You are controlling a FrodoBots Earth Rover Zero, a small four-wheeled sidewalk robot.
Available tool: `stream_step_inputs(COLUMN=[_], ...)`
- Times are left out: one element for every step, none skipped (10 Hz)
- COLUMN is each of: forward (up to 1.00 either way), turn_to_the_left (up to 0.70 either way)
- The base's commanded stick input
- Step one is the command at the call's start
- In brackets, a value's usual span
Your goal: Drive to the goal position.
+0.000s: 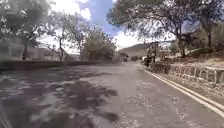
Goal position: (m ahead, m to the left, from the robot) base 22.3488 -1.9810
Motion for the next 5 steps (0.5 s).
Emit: stream_step_inputs(forward=[0.7,0.7,0.7,0.7,0.7], turn_to_the_left=[0.0,0.0,0.0,0.0,0.0])
